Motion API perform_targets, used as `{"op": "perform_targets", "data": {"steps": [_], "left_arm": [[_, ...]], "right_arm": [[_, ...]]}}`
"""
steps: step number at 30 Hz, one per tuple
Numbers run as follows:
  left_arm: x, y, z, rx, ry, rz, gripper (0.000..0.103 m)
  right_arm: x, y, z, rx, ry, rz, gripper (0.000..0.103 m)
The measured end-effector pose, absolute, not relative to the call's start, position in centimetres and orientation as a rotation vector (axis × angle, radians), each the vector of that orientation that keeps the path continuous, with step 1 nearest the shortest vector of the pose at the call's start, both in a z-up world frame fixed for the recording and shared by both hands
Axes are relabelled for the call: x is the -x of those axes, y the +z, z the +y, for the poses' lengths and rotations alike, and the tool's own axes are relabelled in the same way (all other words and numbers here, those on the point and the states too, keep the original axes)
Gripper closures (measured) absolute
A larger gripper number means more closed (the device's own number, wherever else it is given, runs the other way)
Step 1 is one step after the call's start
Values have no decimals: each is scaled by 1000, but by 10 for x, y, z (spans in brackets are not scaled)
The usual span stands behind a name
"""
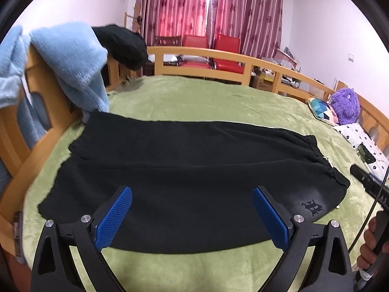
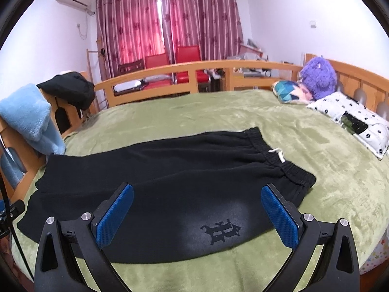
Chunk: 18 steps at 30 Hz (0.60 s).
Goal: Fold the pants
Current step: 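Lower both tools to the pant legs and close on the fabric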
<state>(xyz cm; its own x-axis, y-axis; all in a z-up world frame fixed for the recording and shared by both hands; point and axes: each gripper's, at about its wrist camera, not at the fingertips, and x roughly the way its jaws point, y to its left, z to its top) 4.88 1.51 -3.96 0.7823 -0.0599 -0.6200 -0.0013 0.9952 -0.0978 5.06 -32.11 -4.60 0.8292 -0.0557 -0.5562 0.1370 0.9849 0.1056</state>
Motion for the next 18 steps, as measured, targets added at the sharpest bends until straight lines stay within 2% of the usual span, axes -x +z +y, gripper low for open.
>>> {"op": "perform_targets", "data": {"steps": [8, 15, 18], "left_arm": [[-103, -60, -2, 114, -91, 751, 4], [-114, -73, -25, 140, -177, 764, 5], [-113, -77, -24, 86, -171, 785, 13]], "right_arm": [[-79, -80, -327, -136, -97, 713, 0], [-84, -98, -343, -159, -176, 691, 0], [-89, -100, -350, -129, -182, 681, 0]]}}
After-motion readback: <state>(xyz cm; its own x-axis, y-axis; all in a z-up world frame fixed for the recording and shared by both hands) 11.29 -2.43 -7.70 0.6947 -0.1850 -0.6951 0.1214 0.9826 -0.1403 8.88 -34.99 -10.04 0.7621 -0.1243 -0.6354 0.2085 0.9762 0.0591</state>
